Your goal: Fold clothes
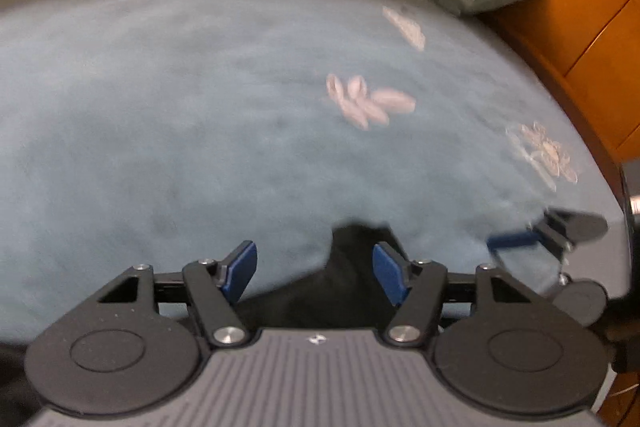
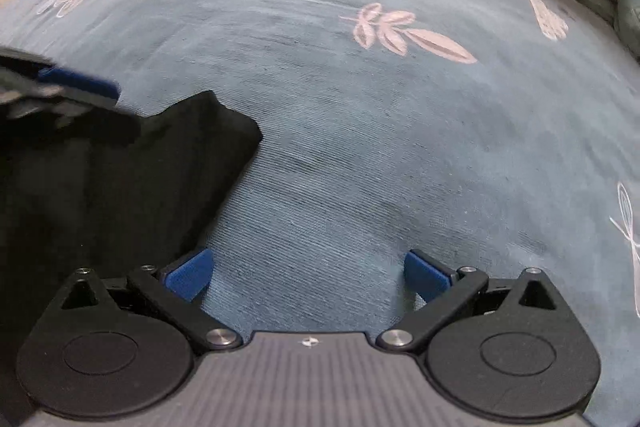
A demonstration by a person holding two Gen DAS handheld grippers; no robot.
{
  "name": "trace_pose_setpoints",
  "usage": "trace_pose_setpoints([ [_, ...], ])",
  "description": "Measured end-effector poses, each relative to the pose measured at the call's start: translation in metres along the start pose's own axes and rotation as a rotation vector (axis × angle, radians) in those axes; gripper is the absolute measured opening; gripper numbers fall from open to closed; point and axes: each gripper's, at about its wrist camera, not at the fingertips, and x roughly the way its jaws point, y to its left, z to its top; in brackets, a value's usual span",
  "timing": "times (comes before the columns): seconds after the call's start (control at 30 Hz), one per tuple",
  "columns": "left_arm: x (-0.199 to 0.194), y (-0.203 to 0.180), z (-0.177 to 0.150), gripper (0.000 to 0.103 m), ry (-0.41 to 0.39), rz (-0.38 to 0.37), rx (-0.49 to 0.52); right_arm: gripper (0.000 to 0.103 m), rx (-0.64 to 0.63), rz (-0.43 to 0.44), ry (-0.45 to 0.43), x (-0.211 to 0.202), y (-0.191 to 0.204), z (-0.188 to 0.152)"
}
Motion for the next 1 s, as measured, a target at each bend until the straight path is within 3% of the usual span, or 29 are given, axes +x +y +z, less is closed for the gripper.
trace_pose_setpoints([
  [0.1,-0.035,-0.004,-0.004,0.065,-0.040,0.026,0.026,0.103,0.032,0.035,-0.009,-0.018,-0.004,-0.003],
  [0.3,-0.079,-0.009,-0.050,0.065,0.098,0.137,0.026,0.103,0.061,0.181,-0.081,-0.050,0.011,0.010],
  [0.5,-0.115,0.006,-0.092,0.067,0.107,0.274,-0.028,0.103,-0.091,0.368,-0.137,-0.054,0.074,0.036],
  [0.6,-0.121,0.020,-0.105,0.069,0.093,0.325,-0.037,0.103,-0.184,0.383,-0.151,-0.041,0.108,0.047],
  [0.73,-0.116,0.041,-0.116,0.072,0.076,0.313,-0.081,0.103,-0.231,0.393,-0.128,-0.012,0.136,0.054],
  [0.87,-0.114,0.057,-0.124,0.072,0.050,0.298,-0.110,0.103,-0.194,0.345,-0.079,0.019,0.138,0.059],
  [1.0,-0.134,0.045,-0.122,0.072,0.014,0.292,-0.056,0.103,-0.149,0.328,-0.106,0.009,0.131,0.071],
])
